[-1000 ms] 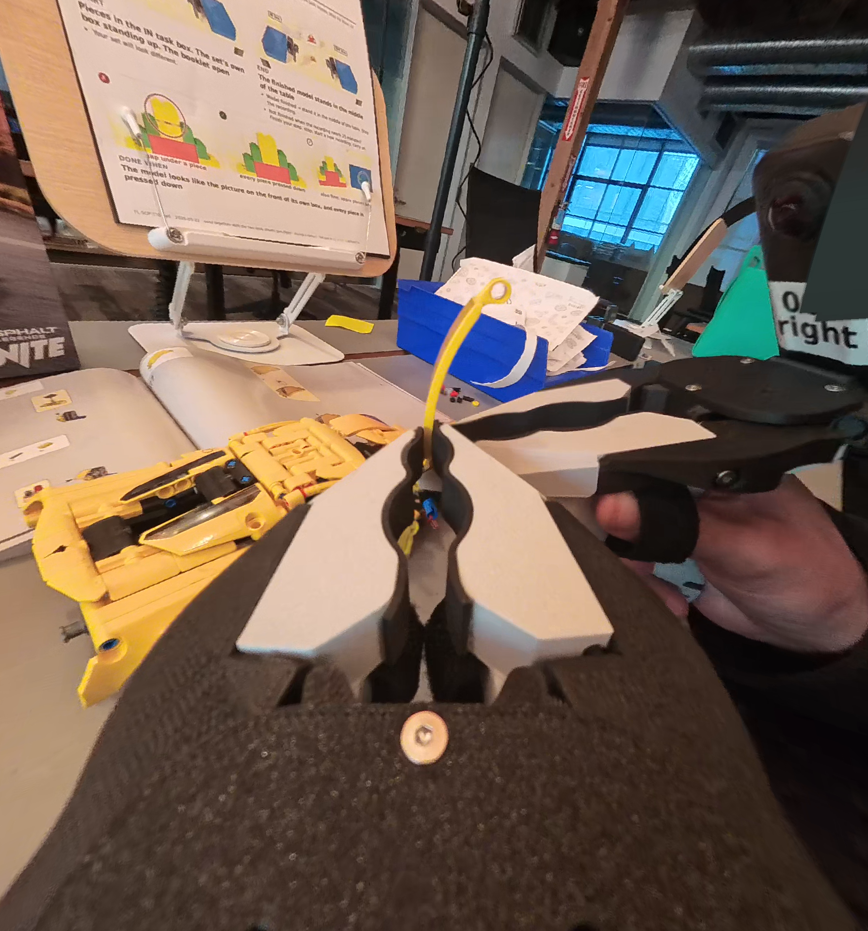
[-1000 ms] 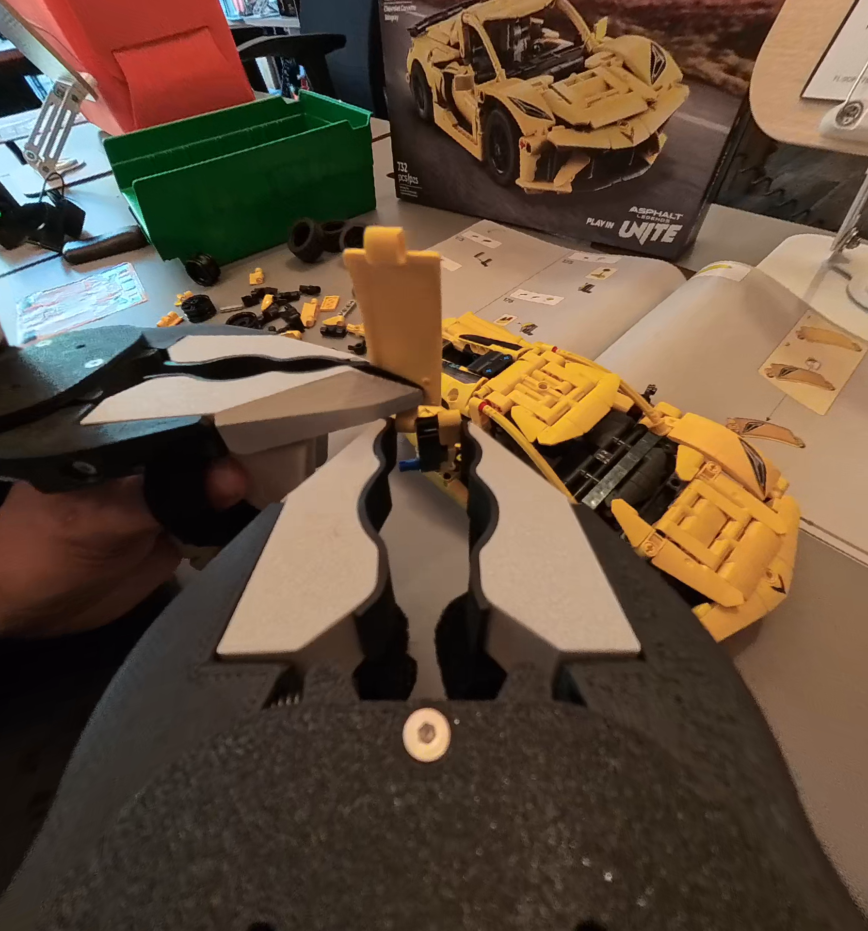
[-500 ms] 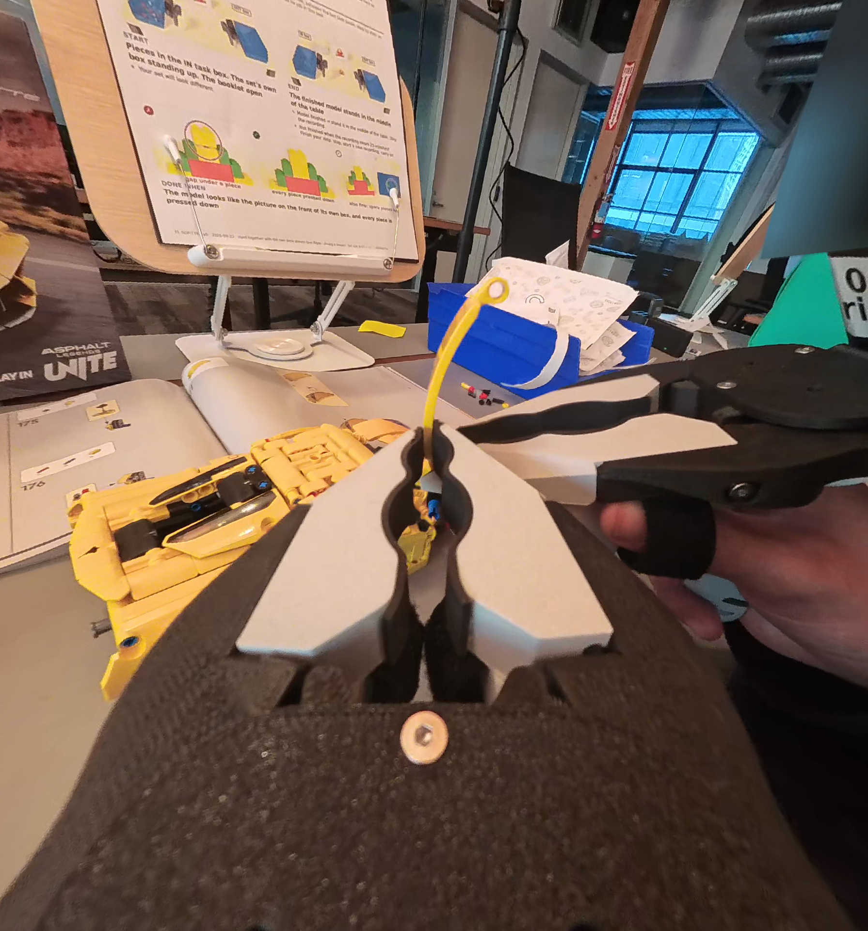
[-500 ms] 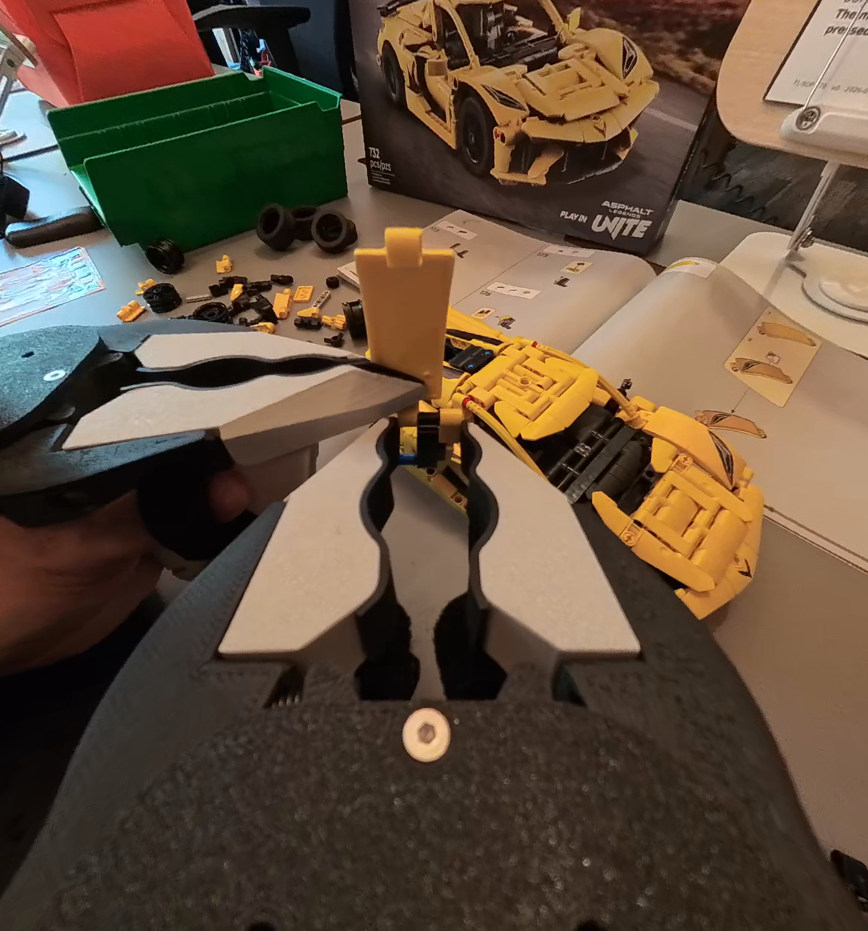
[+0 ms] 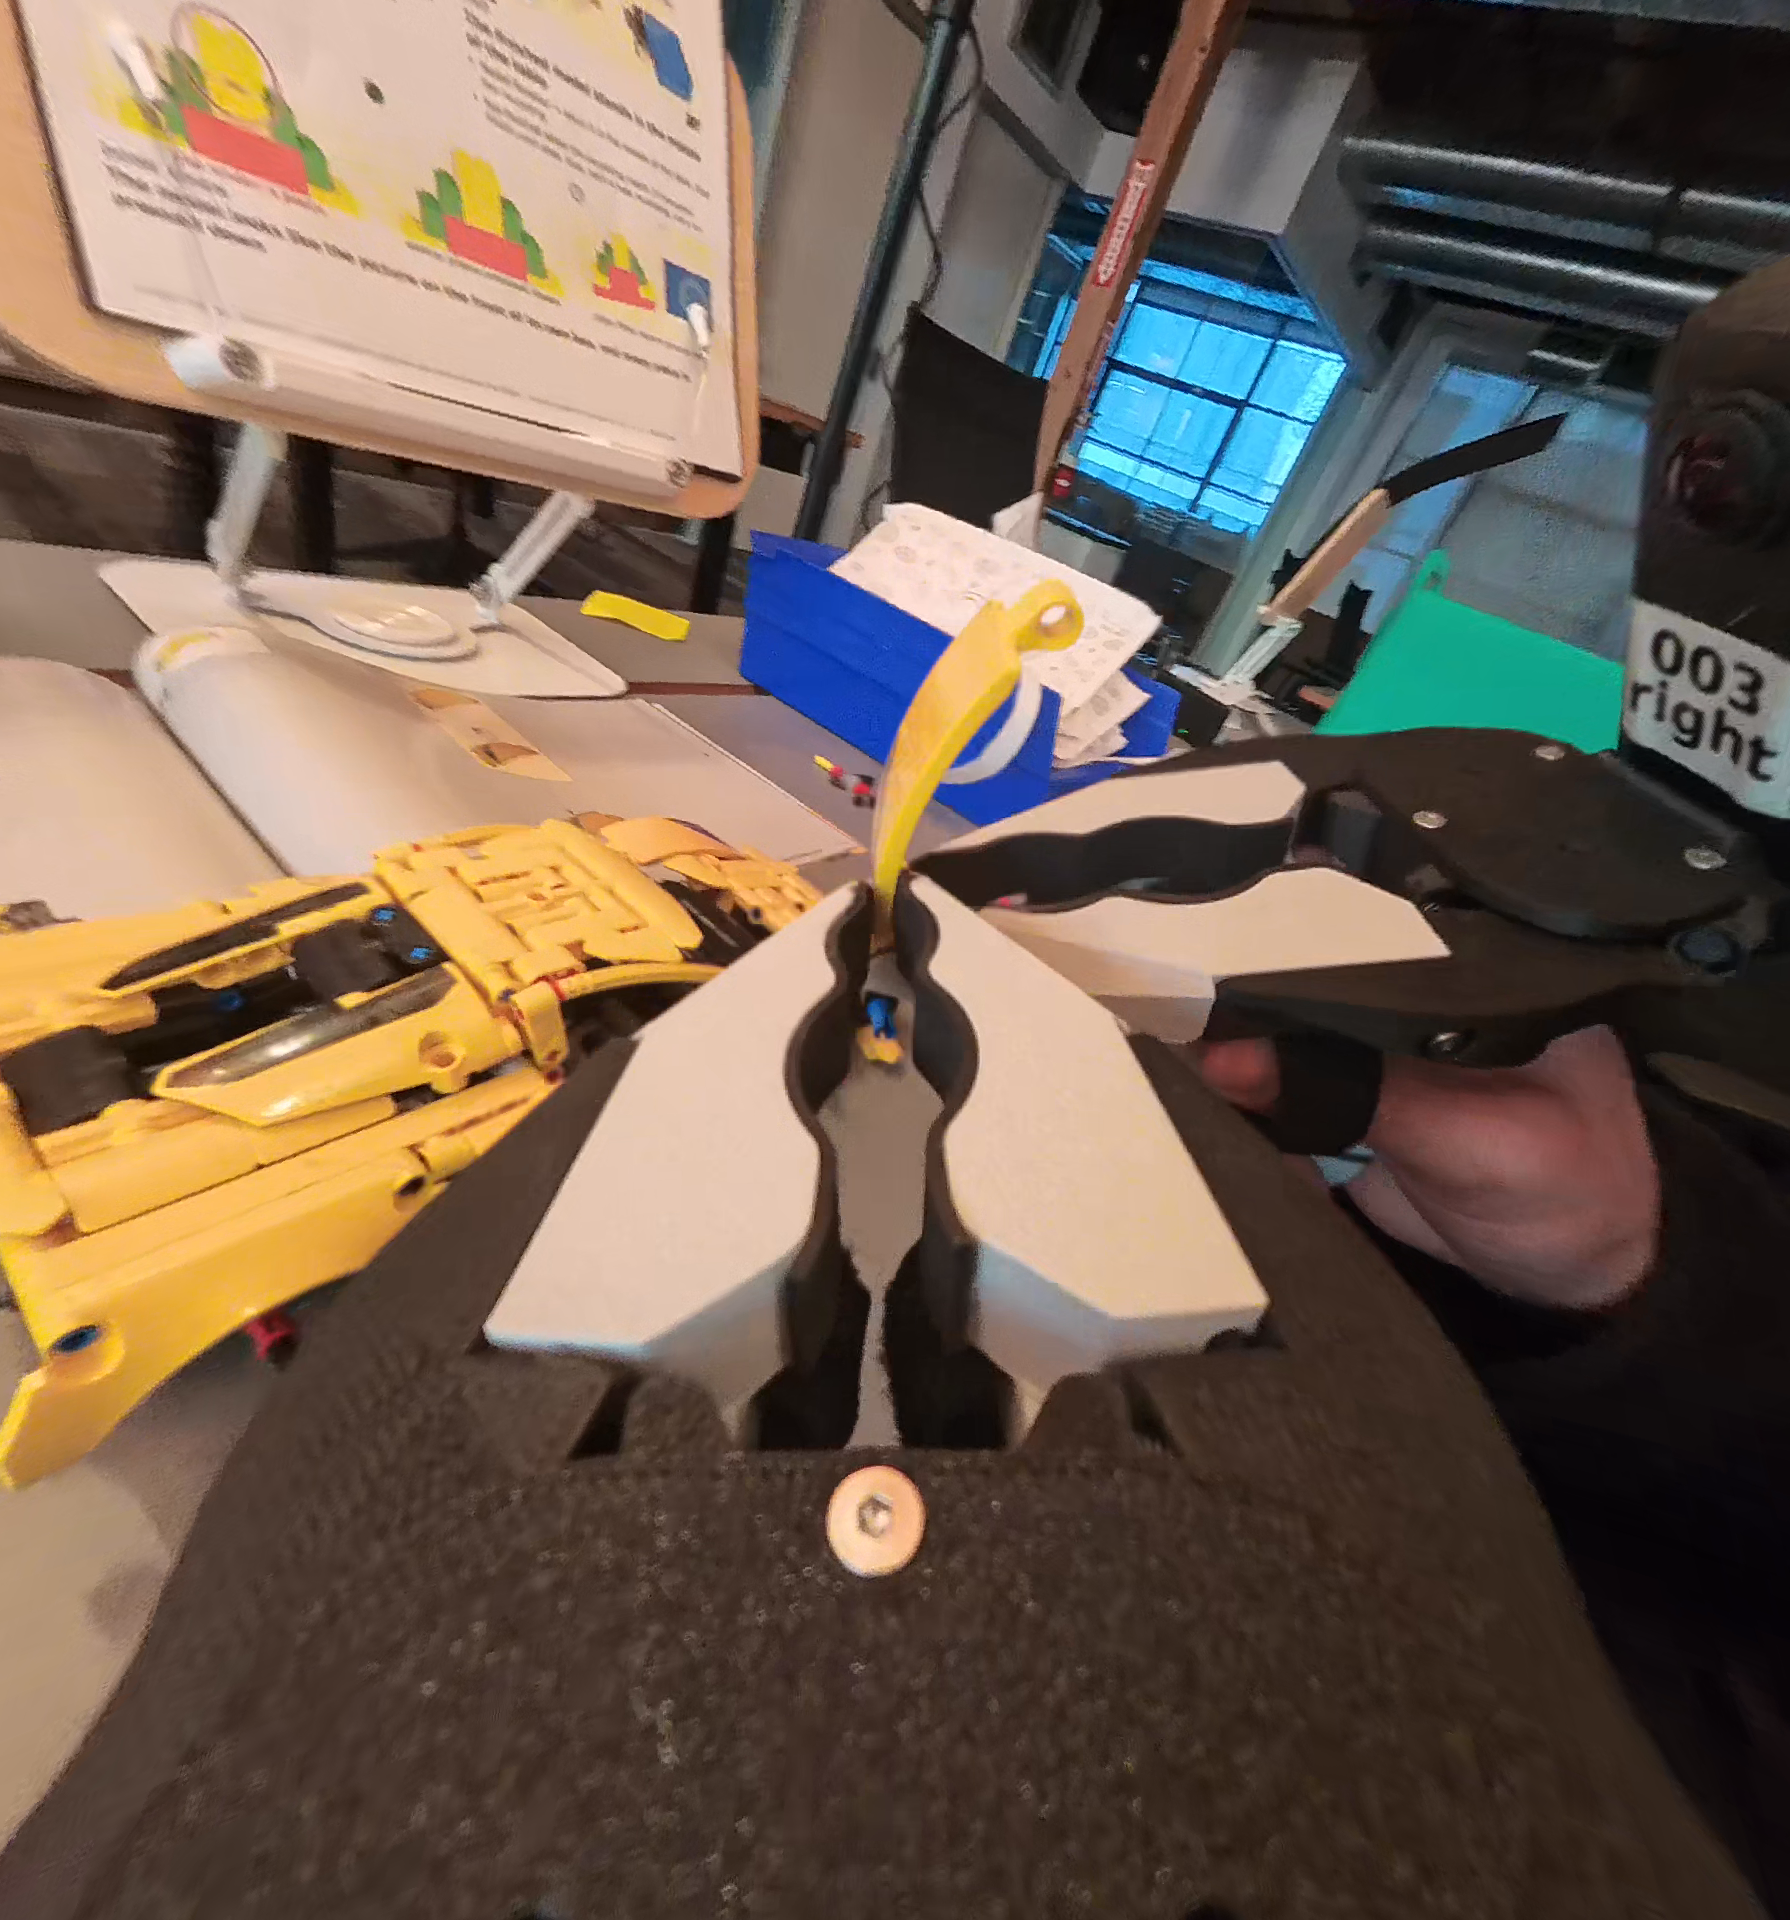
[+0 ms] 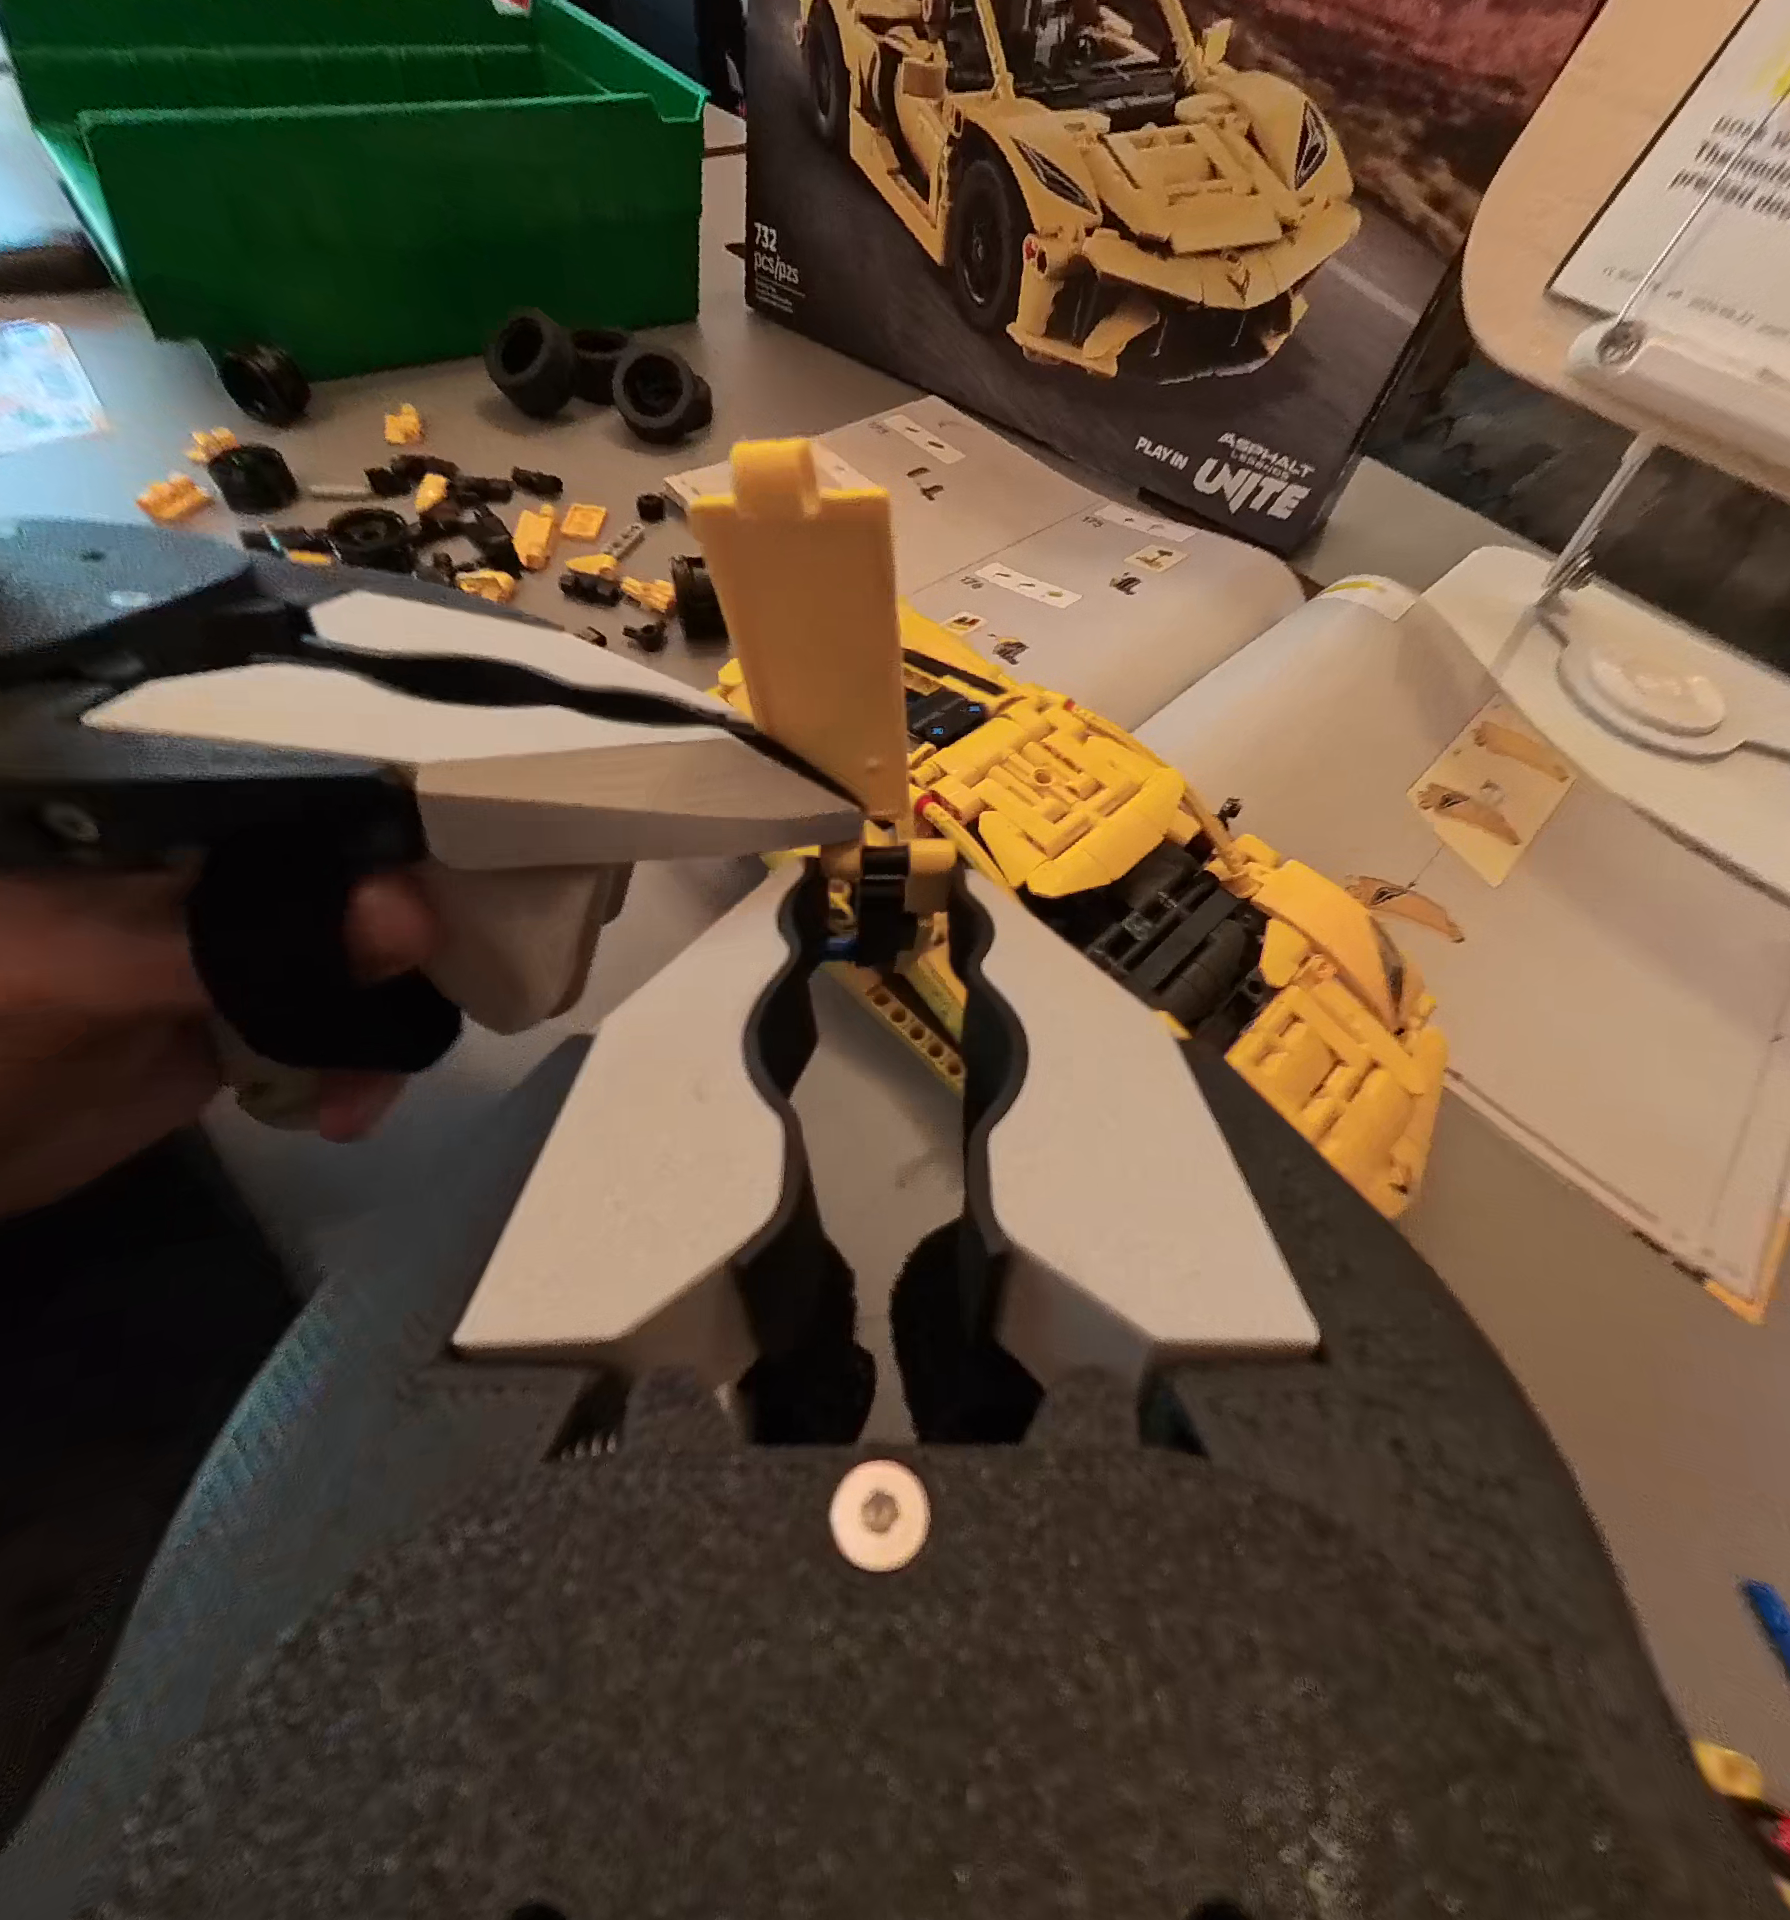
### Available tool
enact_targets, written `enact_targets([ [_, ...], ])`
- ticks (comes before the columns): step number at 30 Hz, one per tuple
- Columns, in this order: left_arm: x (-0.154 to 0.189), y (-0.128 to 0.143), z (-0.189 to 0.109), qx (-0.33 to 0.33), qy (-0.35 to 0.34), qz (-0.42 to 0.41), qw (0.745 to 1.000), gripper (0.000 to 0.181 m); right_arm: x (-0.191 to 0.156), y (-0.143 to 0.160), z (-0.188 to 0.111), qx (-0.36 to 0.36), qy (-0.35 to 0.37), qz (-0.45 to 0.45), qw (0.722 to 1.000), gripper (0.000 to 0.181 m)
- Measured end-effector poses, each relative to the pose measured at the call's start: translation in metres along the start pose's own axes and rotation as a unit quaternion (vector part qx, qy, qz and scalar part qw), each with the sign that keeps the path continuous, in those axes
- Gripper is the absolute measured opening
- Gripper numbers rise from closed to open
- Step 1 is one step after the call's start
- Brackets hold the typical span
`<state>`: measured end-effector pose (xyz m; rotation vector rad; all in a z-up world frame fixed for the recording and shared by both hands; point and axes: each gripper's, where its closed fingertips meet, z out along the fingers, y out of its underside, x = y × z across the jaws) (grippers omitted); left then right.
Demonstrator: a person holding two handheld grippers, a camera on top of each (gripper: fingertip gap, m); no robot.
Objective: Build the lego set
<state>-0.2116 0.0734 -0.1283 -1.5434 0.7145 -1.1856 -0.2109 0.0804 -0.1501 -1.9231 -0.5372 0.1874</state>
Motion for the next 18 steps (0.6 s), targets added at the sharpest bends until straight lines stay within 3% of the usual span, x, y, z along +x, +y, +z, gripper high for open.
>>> enact_targets([
  [3, 0.0036, 0.0034, -0.0037, -0.009, 0.034, -0.024, 0.999, 0.005, 0.0009, -0.0002, -0.0027, -0.002, 0.017, -0.055, 0.998, 0.021],
  [7, 0.0067, 0.0062, -0.0047, -0.018, 0.036, 0.017, 0.999, 0.004, 0.0010, 0.0008, -0.0054, -0.004, 0.039, -0.116, 0.992, 0.021],
  [14, 0.0077, 0.0007, -0.0058, 0.000, 0.008, 0.038, 0.999, 0.003, 0.0013, -0.0058, -0.0078, 0.008, 0.080, -0.130, 0.988, 0.022],
  [18, 0.0074, 0.0012, -0.0049, -0.001, 0.002, 0.053, 0.999, 0.003, 0.0012, -0.0045, -0.0060, 0.005, 0.065, -0.094, 0.993, 0.022],
])
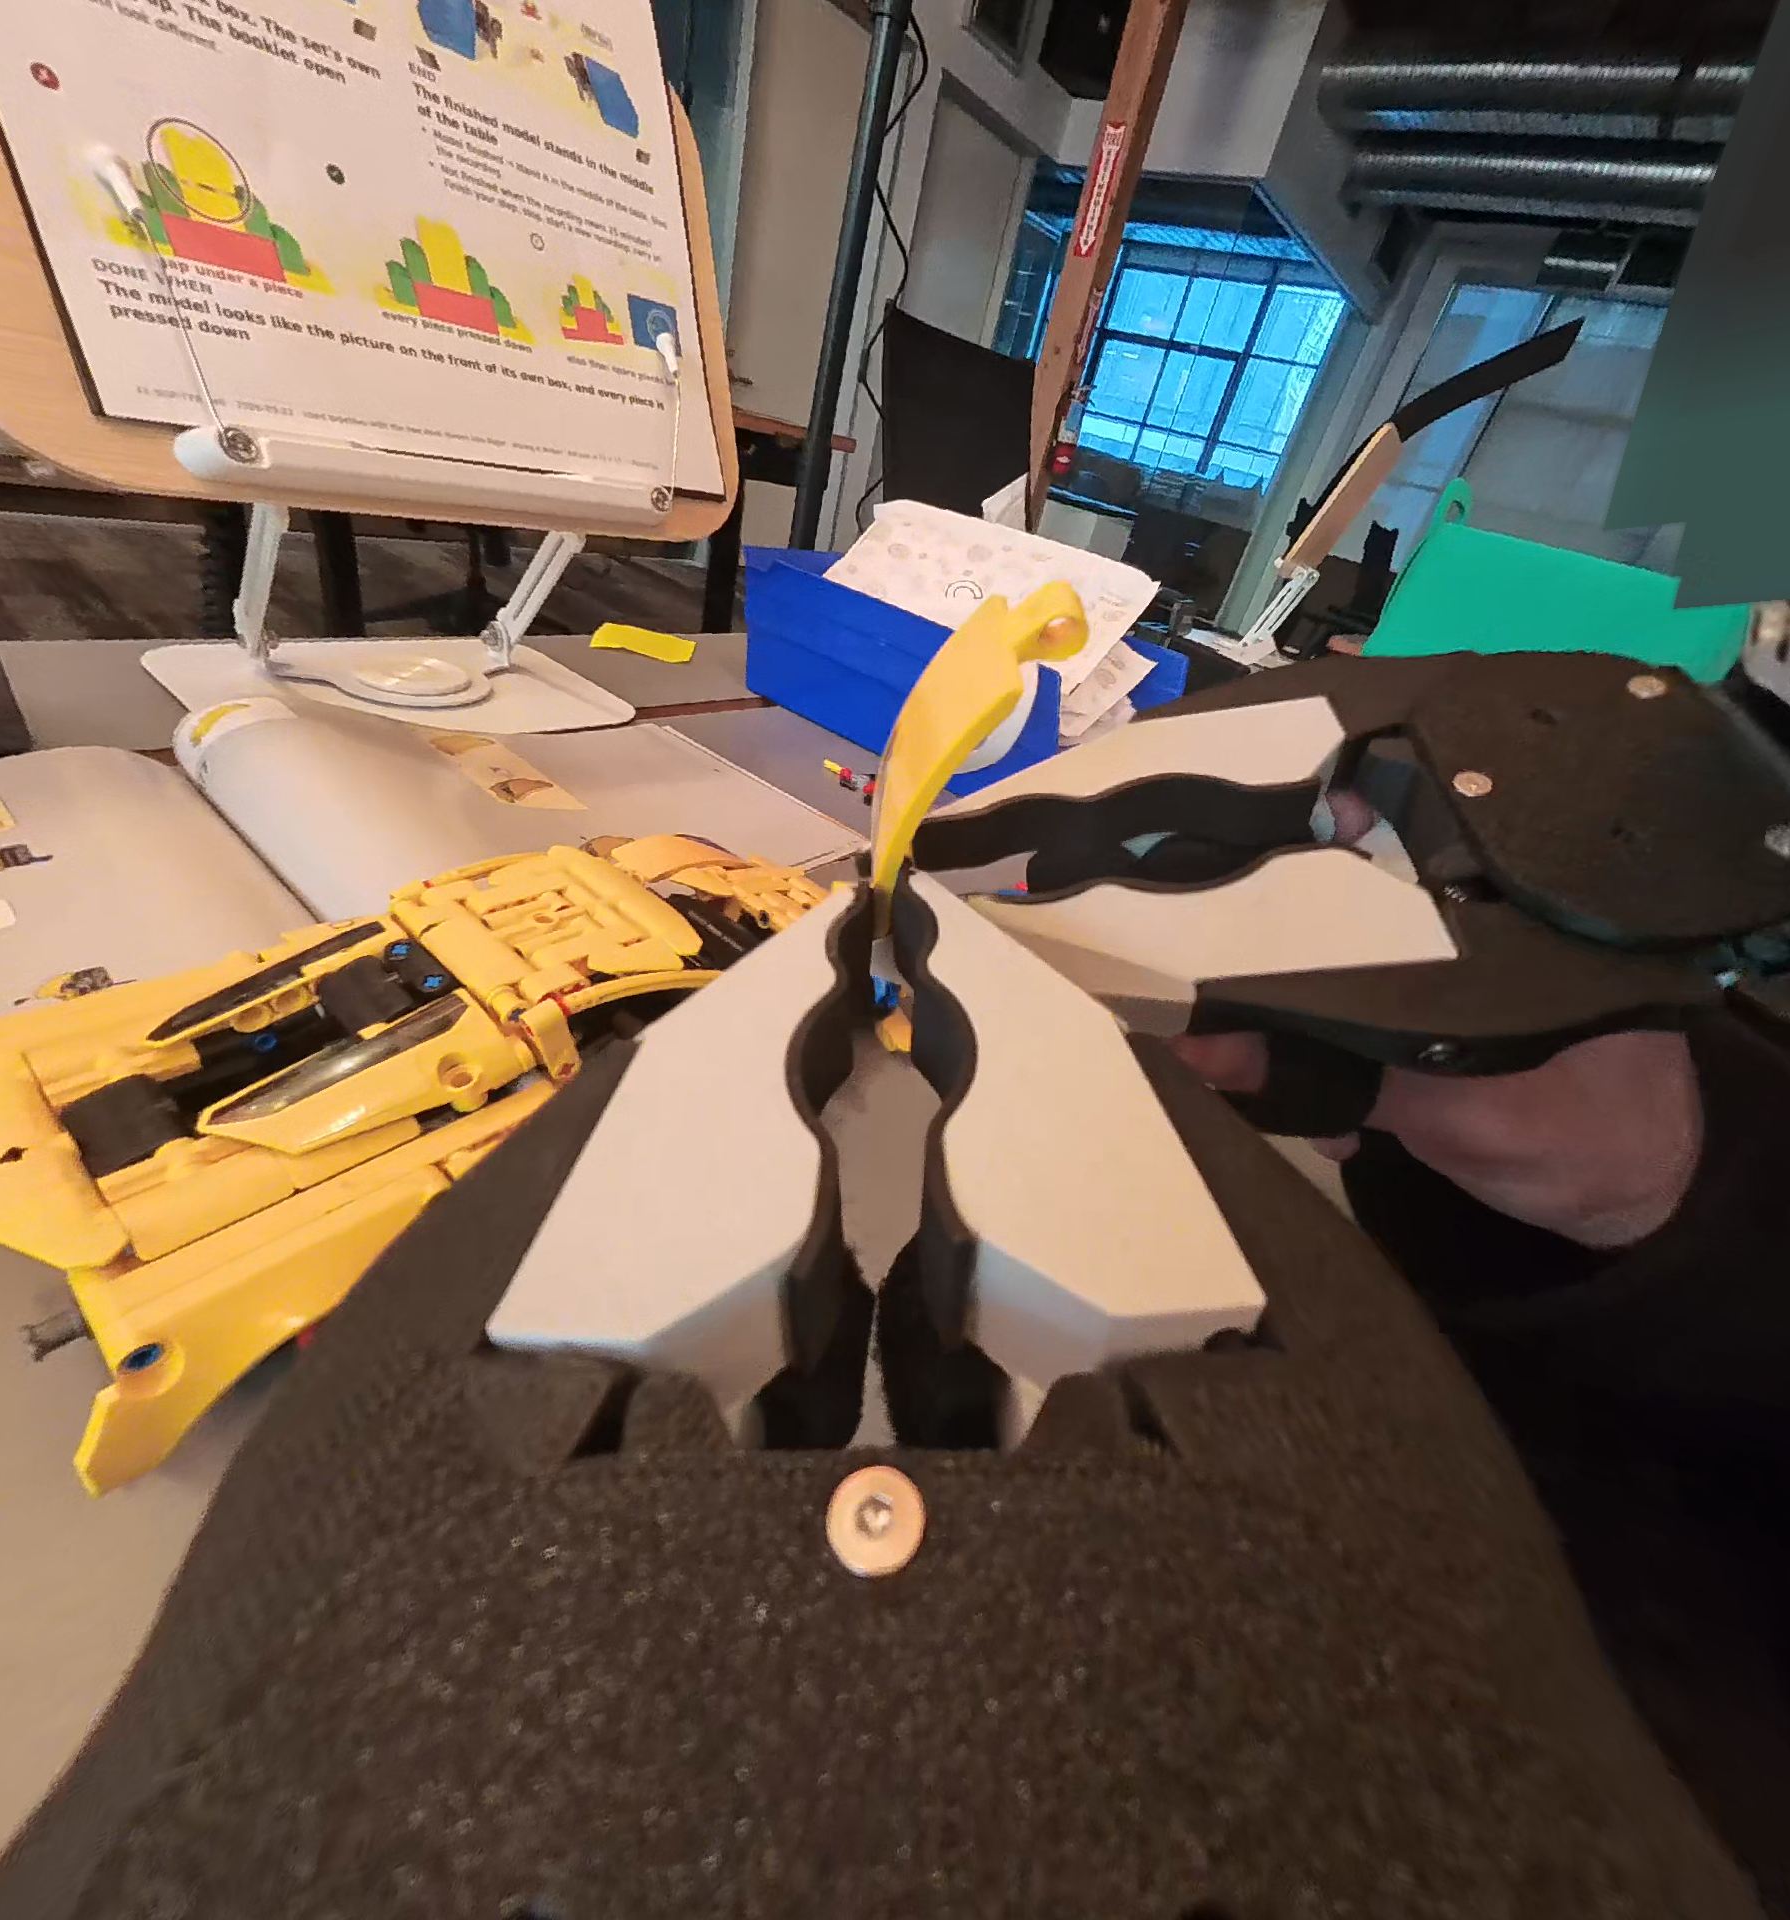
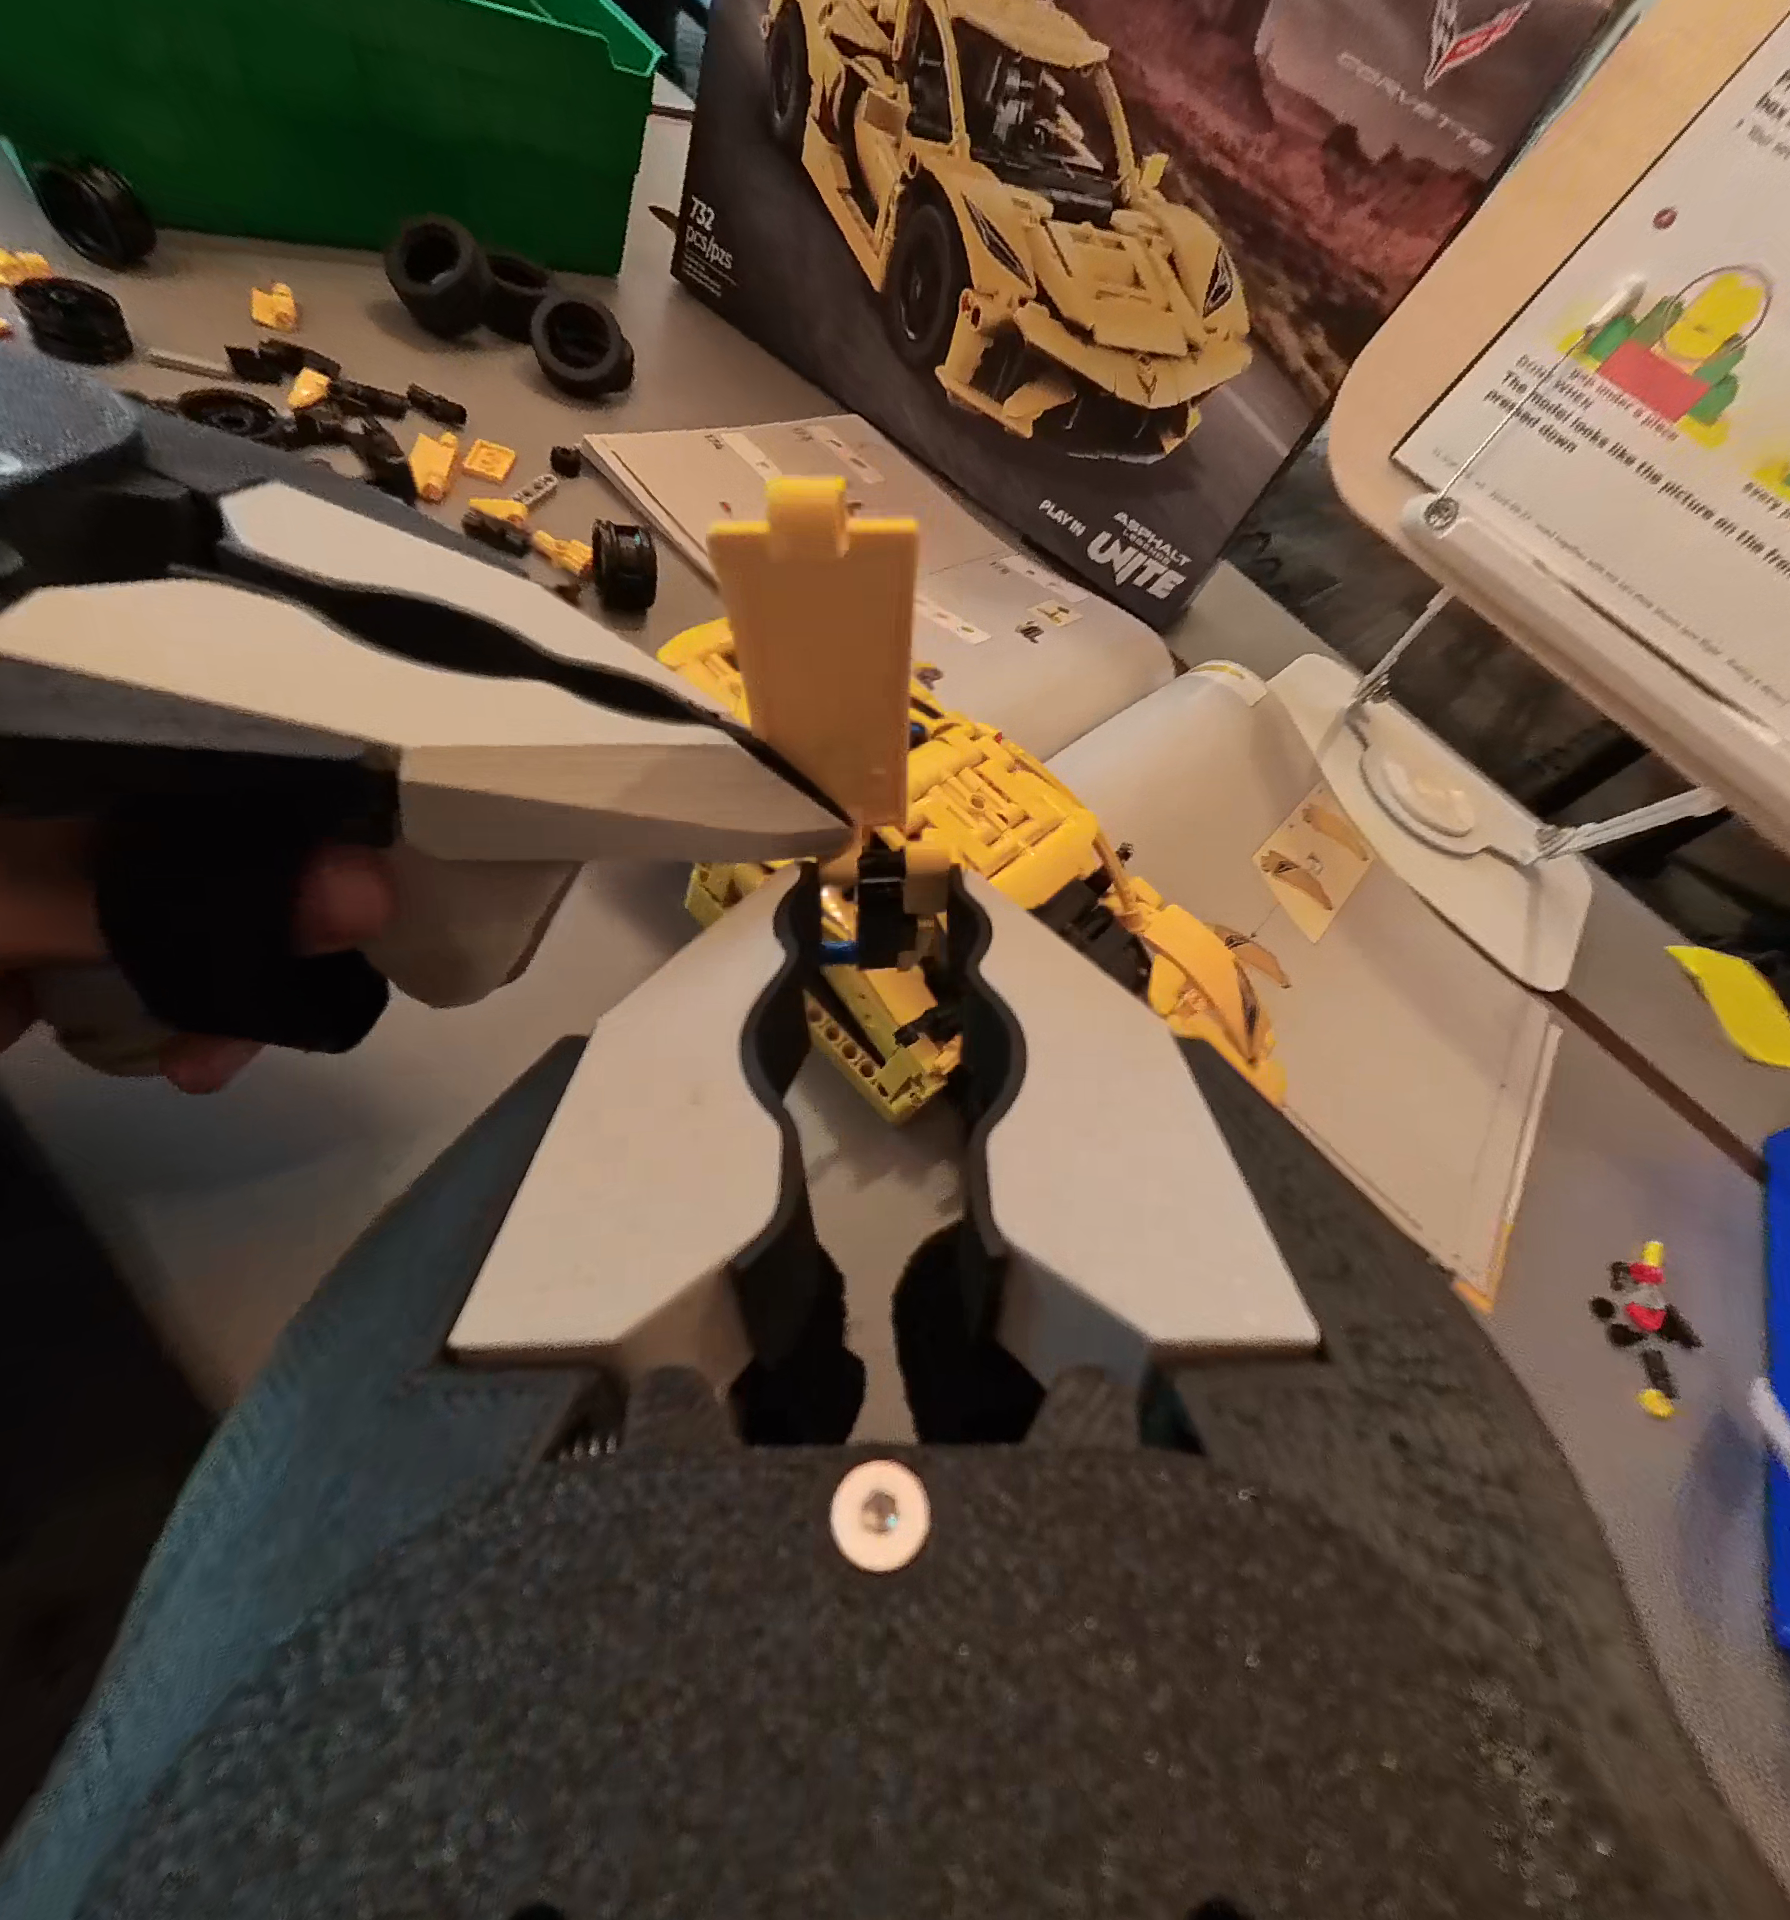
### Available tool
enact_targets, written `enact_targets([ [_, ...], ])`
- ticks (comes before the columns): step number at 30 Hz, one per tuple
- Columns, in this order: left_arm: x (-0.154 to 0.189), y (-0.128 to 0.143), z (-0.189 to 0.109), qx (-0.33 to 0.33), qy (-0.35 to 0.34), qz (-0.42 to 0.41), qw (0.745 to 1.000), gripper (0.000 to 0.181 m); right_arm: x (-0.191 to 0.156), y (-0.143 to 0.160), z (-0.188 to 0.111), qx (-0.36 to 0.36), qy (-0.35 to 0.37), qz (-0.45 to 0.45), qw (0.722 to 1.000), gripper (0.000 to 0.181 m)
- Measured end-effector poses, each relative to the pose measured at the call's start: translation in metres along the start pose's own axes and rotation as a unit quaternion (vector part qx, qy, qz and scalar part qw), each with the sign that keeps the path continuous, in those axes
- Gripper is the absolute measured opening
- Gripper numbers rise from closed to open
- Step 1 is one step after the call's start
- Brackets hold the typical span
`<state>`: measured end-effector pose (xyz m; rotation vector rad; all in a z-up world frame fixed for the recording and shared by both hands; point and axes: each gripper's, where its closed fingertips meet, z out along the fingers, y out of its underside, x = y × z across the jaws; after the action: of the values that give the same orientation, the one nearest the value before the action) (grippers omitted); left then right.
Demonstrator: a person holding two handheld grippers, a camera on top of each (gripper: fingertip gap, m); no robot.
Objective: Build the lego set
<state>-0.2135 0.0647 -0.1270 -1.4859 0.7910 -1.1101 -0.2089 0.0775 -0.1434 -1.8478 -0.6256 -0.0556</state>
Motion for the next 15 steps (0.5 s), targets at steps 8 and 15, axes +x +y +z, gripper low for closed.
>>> enact_targets([
  [8, 0.0039, -0.0038, 0.0014, 0.000, -0.045, 0.129, 0.991, 0.002, 0.0013, -0.0002, -0.0030, 0.000, -0.017, 0.022, 1.000, 0.018],
  [15, 0.0061, 0.0017, 0.0011, -0.020, -0.017, 0.161, 0.987, 0.003, 0.0022, 0.0016, -0.0042, 0.001, 0.000, -0.089, 0.996, 0.019],
])
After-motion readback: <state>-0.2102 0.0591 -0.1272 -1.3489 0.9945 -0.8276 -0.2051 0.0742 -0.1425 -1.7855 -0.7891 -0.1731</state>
